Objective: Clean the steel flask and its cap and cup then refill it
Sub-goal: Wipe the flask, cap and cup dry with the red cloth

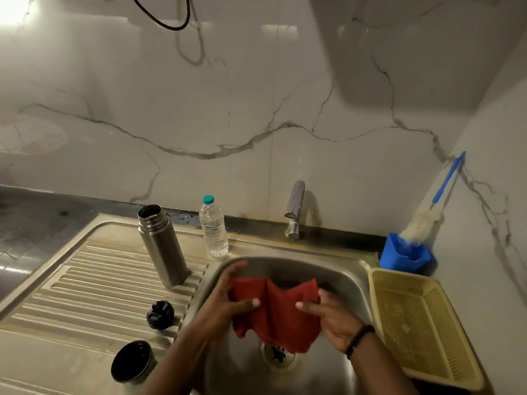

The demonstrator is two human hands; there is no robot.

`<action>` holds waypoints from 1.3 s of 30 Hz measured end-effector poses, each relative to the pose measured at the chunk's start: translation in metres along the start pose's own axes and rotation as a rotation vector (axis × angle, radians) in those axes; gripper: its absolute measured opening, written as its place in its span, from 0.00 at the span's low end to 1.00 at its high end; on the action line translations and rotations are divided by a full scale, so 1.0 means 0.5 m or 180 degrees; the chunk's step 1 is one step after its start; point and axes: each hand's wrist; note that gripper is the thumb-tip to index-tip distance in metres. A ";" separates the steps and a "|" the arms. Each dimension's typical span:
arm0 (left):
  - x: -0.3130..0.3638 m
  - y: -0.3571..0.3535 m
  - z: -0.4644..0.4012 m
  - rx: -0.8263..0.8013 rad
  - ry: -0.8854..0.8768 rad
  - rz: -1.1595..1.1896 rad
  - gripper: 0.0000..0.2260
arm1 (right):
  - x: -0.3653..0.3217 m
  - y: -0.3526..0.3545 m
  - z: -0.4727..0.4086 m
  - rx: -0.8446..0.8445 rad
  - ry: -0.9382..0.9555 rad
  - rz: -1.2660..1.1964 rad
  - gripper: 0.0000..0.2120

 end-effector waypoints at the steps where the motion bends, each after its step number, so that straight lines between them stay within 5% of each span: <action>1: 0.002 0.009 -0.002 -0.0070 -0.0056 -0.0502 0.32 | -0.012 0.004 -0.001 0.0164 0.0040 0.0091 0.17; 4: -0.011 0.046 -0.005 0.0022 0.0046 -0.1228 0.33 | -0.046 0.025 -0.005 0.0548 0.0336 0.0017 0.30; 6: -0.013 0.052 -0.009 0.0097 -0.0031 -0.1550 0.29 | -0.064 0.025 0.006 0.0337 0.0502 0.0423 0.35; 11: 0.010 0.033 -0.012 0.0347 -0.0453 -0.2305 0.14 | -0.067 0.013 0.025 -0.0474 0.0397 0.2431 0.28; 14: 0.021 0.021 -0.004 0.0122 -0.0504 -0.2148 0.16 | -0.048 0.010 0.011 0.0210 0.0761 0.3824 0.11; 17: 0.024 -0.003 0.005 0.0207 -0.0553 -0.1149 0.15 | -0.070 0.014 0.009 0.0644 0.1076 0.4589 0.10; 21: 0.047 -0.030 0.005 0.0437 -0.0872 -0.0907 0.13 | -0.109 0.032 0.030 -0.0205 0.0674 0.3156 0.23; 24: 0.070 -0.030 -0.012 0.0465 -0.1007 -0.1139 0.12 | -0.108 0.038 0.064 -0.0143 0.0733 0.1547 0.23; 30: 0.087 -0.085 -0.013 0.0252 -0.0522 -0.0654 0.11 | -0.038 -0.004 0.096 -0.0107 0.0467 -0.1781 0.42; 36: 0.002 -0.112 -0.045 0.0058 0.0219 -0.0197 0.25 | -0.038 0.006 0.150 0.0384 0.0133 -0.1632 0.21; 39: -0.031 -0.160 -0.058 -0.0144 0.0439 -0.0250 0.30 | -0.069 0.056 0.187 0.0644 0.0420 -0.1270 0.11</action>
Point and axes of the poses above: each hand's wrist, its own z-axis away from the middle knuckle, its own y-axis out of the back of the hand, x = y × z, and after that the axes turned 2 degrees about z, right-handed
